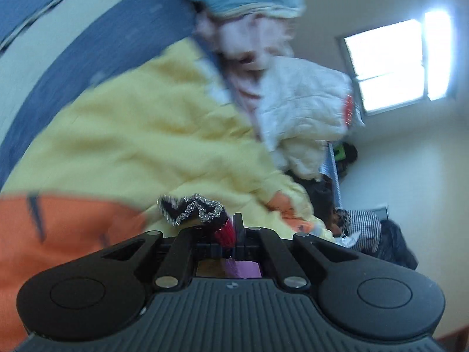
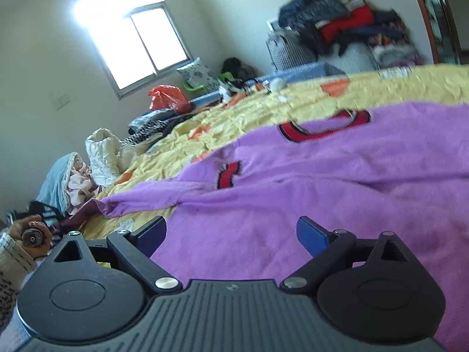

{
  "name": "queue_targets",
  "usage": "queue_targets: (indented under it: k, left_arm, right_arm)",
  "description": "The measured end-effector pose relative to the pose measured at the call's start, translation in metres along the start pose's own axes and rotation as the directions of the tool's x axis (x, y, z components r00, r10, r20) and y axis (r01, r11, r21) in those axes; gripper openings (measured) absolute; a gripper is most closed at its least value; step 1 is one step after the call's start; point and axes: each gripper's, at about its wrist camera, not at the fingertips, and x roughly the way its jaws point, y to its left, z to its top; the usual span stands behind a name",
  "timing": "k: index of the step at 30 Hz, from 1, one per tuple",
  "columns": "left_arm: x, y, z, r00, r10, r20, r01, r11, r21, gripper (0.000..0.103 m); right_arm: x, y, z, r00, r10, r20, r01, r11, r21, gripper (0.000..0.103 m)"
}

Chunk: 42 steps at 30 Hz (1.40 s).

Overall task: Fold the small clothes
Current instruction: 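Grasp the other striped cuff with the left gripper and lift it, then lay the cuff across the sweater body and open the left gripper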

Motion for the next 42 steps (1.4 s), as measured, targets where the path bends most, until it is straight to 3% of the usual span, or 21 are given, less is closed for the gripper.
queue_targets:
  k: [2, 4, 6, 8, 10, 12, 15, 16, 19, 21, 25, 29, 33, 35, 37, 39, 42]
  left_arm:
    - [-0.004, -0.040, 0.011, 1.000, -0.024, -0.002, 0.024, 0.991, 0.129, 0.004]
    - [-0.005, -0.088, 0.017, 0.998, -0.060, -0.020, 0.063, 0.955, 0.289, 0.004]
    - [-0.002, -0.139, 0.011, 0.994, -0.084, -0.066, 0.105, 0.884, 0.455, 0.004]
    - [-0.005, -0.181, 0.000, 0.992, -0.084, -0.092, 0.121, 0.818, 0.562, 0.004]
    - [-0.009, -0.213, -0.017, 0.982, -0.125, -0.139, 0.186, 0.753, 0.631, 0.004]
    - [-0.016, -0.237, -0.033, 0.972, -0.140, -0.187, 0.230, 0.714, 0.662, 0.004]
    - [-0.027, -0.256, -0.055, 0.944, -0.162, -0.286, 0.315, 0.694, 0.648, 0.004]
    - [-0.030, -0.258, -0.062, 0.941, -0.149, -0.303, 0.318, 0.692, 0.648, 0.004]
    - [-0.030, -0.263, -0.083, 0.910, -0.138, -0.391, 0.365, 0.715, 0.597, 0.004]
    - [-0.028, -0.270, -0.103, 0.897, -0.126, -0.423, 0.383, 0.700, 0.603, 0.004]
    - [-0.012, -0.291, -0.157, 0.851, -0.085, -0.518, 0.438, 0.659, 0.612, 0.004]
    - [-0.005, -0.312, -0.234, 0.814, -0.043, -0.580, 0.494, 0.576, 0.652, 0.004]
    - [0.005, -0.322, -0.306, 0.801, -0.017, -0.598, 0.517, 0.523, 0.677, 0.004]
    - [0.012, -0.321, -0.337, 0.804, -0.002, -0.595, 0.507, 0.526, 0.683, 0.004]
    - [0.022, -0.317, -0.369, 0.794, 0.020, -0.608, 0.501, 0.544, 0.673, 0.004]
    - [0.031, -0.312, -0.403, 0.782, 0.051, -0.622, 0.501, 0.543, 0.674, 0.004]
    - [0.035, -0.301, -0.459, 0.763, 0.100, -0.638, 0.518, 0.497, 0.697, 0.004]
  right_arm:
    - [-0.001, -0.005, -0.001, 1.000, -0.004, -0.010, 0.004, 1.000, 0.020, 0.096]
    - [-0.002, -0.007, -0.001, 1.000, -0.004, -0.024, 0.005, 1.000, 0.018, 0.096]
    - [-0.007, -0.011, -0.003, 1.000, -0.008, -0.014, 0.008, 1.000, 0.022, 0.096]
    - [-0.009, -0.017, -0.004, 1.000, -0.014, -0.015, 0.015, 0.998, 0.053, 0.096]
    - [-0.011, -0.022, -0.007, 1.000, -0.017, -0.014, 0.018, 0.997, 0.071, 0.096]
    - [-0.013, -0.024, -0.008, 0.999, -0.033, -0.013, 0.033, 0.997, 0.075, 0.096]
    - [-0.019, -0.029, -0.009, 0.999, -0.040, -0.003, 0.040, 0.995, 0.094, 0.097]
    - [-0.020, -0.030, -0.010, 0.999, -0.044, 0.003, 0.043, 0.994, 0.100, 0.096]
    - [-0.018, -0.033, -0.010, 0.999, -0.043, 0.001, 0.042, 0.993, 0.114, 0.096]
    - [-0.018, -0.032, -0.013, 0.999, -0.048, 0.010, 0.046, 0.992, 0.115, 0.097]
    - [-0.014, -0.035, -0.020, 0.999, -0.047, -0.002, 0.047, 0.991, 0.124, 0.097]
    - [-0.019, -0.042, -0.020, 0.998, -0.050, 0.025, 0.045, 0.986, 0.159, 0.097]
    - [-0.018, -0.049, -0.021, 0.999, -0.047, 0.019, 0.042, 0.980, 0.194, 0.097]
    - [-0.017, -0.049, -0.021, 0.999, -0.039, 0.015, 0.035, 0.980, 0.197, 0.097]
    - [-0.016, -0.052, -0.021, 0.999, -0.035, 0.012, 0.031, 0.978, 0.207, 0.097]
    - [-0.016, -0.055, -0.021, 0.999, -0.035, 0.015, 0.030, 0.973, 0.227, 0.097]
    - [-0.022, -0.058, -0.022, 0.996, -0.075, 0.051, 0.059, 0.963, 0.262, 0.097]
